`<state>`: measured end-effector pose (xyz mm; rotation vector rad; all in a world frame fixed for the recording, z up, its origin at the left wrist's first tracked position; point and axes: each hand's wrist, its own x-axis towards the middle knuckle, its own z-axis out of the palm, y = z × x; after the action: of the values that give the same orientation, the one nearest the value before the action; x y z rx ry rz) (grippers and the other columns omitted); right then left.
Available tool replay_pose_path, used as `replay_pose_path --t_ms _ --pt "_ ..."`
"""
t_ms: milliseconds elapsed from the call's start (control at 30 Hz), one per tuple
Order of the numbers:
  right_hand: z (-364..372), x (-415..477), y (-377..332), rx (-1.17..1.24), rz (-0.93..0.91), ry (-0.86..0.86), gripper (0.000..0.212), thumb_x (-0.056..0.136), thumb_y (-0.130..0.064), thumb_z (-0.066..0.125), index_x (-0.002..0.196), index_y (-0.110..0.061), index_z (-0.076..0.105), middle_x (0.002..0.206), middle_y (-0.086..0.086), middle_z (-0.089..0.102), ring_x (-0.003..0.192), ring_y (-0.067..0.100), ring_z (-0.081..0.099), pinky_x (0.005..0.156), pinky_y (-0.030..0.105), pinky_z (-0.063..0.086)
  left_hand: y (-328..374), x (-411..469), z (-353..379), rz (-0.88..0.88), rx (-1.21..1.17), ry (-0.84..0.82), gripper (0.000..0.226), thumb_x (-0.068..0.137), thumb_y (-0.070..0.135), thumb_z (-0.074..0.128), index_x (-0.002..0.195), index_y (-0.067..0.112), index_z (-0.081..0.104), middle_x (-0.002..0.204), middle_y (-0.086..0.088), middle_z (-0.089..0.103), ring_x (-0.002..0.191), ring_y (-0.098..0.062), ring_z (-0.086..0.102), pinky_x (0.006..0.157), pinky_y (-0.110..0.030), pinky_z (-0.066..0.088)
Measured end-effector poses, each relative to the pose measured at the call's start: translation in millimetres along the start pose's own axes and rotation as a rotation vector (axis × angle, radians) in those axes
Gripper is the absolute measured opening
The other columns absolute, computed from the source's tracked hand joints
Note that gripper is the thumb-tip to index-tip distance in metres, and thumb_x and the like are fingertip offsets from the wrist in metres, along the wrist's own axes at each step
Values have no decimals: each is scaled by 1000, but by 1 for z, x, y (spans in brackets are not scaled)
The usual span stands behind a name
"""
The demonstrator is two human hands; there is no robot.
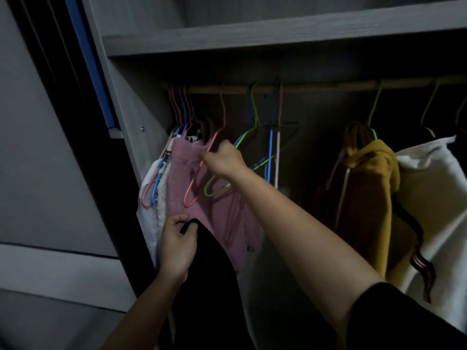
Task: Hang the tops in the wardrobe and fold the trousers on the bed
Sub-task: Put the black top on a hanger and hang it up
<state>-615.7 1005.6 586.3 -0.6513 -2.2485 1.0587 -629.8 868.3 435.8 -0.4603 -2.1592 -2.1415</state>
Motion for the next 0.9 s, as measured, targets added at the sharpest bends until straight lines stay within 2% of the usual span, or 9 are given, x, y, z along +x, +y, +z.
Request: replay_pose_path --t_ms 100,200,267,367,433,567,767,833,900 --pt "2 -1 17 25 50 63 59 88 -38 66 135 -8 48 133 21 55 121 38 56 96 33 46 -5 3 -5 -4 56 26 17 88 11 66 102 18 61 92 8 65 71 14 57 65 -4 39" --pt "0 -10 44 74 53 201 60 89 -30 66 142 -19 39 133 18 45 114 41 58 97 36 45 -6 1 -2 -23 80 23 19 87 13 66 105 17 61 97 0 66 84 -5 61 81 -21 46" --pt "-5 -15 60 111 -3 279 54 90 -21 65 137 -15 39 126 18 53 109 40 60 92 38 46 -6 -2 3 -33 83 10 19 87 13 67 104 18 61 99 -3 66 91 -14 62 89 -30 48" --pt "-11 -18 73 157 -30 327 45 96 -15 57 137 -7 39 102 18 69 101 39 64 83 39 45 -6 -6 13 -26 83 -2 18 86 14 67 100 24 60 95 1 65 82 -2 61 77 -16 46" --pt "-16 -19 76 149 -31 352 49 99 -15 52 144 -2 35 102 20 70 103 40 63 84 39 43 -4 -7 19 -29 73 -13 18 86 14 67 99 25 60 94 4 64 84 -4 62 75 -15 45" --pt "-32 -19 72 149 -85 434 31 104 -17 42 125 2 54 111 28 66 107 46 60 83 40 36 -1 -10 31 -23 74 -40 20 86 12 66 103 21 60 99 -3 66 94 -20 62 92 -34 48" --pt "-50 -27 84 227 -164 435 30 105 -19 44 123 -3 63 110 20 70 108 36 62 91 38 43 1 -14 45 16 44 -61 19 87 9 66 94 26 59 89 8 64 83 -6 60 78 -22 43" --pt "-57 -27 89 313 -141 383 28 105 -22 45 120 -8 65 90 8 69 89 26 62 85 40 46 0 -14 48 20 29 -70 20 87 9 65 90 28 59 88 10 64 81 1 58 75 -18 42" --pt "-66 -25 91 512 -85 286 22 105 -27 46 101 -18 66 65 -6 54 63 16 51 68 41 42 -1 -15 51 21 15 -84 20 87 8 65 90 27 59 88 7 64 77 4 58 73 -14 41"
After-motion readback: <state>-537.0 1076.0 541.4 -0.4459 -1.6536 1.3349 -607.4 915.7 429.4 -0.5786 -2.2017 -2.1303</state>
